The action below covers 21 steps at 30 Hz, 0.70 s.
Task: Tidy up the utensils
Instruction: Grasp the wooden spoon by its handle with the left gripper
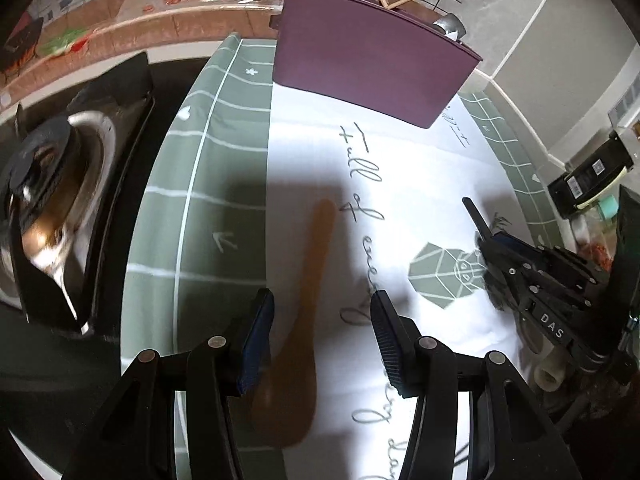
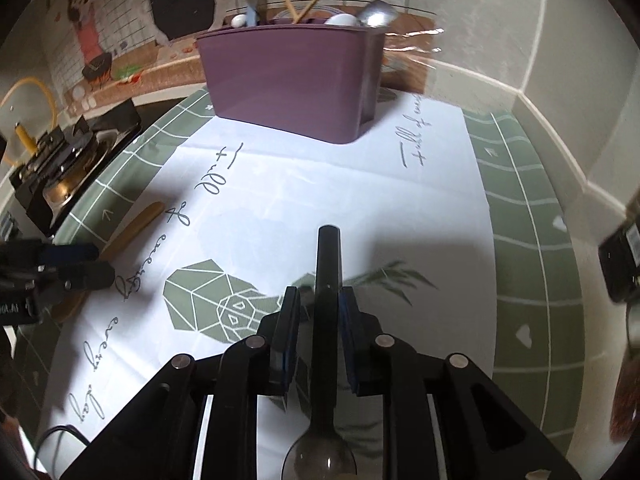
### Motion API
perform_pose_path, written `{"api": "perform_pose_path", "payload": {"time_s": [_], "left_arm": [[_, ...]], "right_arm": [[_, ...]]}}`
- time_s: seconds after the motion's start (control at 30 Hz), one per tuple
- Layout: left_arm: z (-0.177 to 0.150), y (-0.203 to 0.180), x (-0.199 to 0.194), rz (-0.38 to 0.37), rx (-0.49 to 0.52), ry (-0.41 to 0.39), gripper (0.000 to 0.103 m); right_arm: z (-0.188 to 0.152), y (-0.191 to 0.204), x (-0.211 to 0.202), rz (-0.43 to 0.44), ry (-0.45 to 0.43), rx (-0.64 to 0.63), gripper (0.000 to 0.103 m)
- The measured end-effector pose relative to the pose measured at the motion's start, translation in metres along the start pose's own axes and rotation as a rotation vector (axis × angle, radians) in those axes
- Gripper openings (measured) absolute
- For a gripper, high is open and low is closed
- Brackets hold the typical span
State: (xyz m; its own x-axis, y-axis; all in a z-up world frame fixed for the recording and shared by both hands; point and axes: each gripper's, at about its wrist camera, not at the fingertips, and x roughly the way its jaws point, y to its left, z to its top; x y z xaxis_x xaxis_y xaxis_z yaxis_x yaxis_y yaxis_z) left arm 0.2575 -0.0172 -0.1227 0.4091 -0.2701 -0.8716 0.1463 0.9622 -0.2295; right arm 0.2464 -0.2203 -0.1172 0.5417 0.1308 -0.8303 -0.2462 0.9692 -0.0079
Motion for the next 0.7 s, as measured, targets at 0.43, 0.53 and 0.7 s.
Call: {"api": "perform_pose_path", "payload": {"time_s": [0.43, 0.53, 0.7], "left_arm": [[0.016, -0.015, 0.015, 0.082, 0.089, -0.034, 0.027], [0.020, -0.014, 0.017, 0.073, 0.066, -0.023, 0.023], [0.023, -0.010, 0.016, 0.036, -0.002, 0.007, 0.011]], "right_arm": [[-0.013, -0.005, -0.018, 0.081, -0.062, 0.037, 0.012], [-0.011, -0.006, -0.024, 0.093, -0.077, 0.040, 0.012], [-0.010, -0.011, -0.030, 0.141, -0.080, 0.061, 0.012]]}}
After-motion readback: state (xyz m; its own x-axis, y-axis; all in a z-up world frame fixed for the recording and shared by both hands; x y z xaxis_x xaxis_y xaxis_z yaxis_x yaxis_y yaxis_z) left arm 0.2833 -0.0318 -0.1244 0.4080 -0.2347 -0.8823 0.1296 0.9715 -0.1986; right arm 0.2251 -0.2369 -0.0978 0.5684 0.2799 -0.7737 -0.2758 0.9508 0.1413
